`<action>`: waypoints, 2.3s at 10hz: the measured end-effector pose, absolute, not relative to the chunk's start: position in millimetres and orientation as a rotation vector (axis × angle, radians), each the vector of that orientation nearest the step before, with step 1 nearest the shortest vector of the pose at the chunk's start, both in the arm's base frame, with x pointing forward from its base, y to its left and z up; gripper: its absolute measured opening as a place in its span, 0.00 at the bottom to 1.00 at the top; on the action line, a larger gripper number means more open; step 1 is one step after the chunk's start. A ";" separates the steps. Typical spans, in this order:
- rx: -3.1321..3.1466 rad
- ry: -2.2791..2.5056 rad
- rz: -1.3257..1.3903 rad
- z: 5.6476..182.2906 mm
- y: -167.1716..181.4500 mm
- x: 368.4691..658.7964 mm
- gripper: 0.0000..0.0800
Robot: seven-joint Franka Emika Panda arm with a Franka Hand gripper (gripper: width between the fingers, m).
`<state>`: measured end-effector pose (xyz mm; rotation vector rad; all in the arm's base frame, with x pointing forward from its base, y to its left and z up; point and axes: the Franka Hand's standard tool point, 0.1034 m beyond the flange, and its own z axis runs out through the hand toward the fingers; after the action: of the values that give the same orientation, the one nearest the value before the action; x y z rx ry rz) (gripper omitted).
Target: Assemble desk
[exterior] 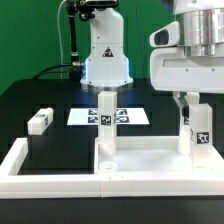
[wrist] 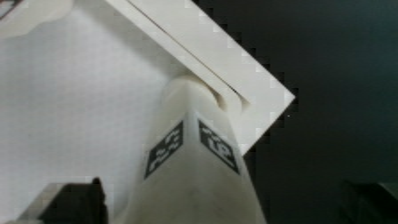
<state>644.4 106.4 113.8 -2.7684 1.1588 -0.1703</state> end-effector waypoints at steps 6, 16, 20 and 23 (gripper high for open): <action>-2.985 0.634 -0.237 103.5 104.9 647.8 0.80; -2.640 1.460 -0.125 100.4 85.8 655.0 0.37; -2.640 1.460 -0.125 100.4 85.8 655.0 0.37; -2.640 1.460 -0.125 100.4 85.8 655.0 0.37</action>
Offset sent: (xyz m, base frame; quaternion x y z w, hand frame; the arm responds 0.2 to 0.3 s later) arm 0.0044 0.0218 -0.0110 -0.0021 0.0417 -0.1482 0.9881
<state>655.0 85.8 100.4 -2.6398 1.4596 -0.1246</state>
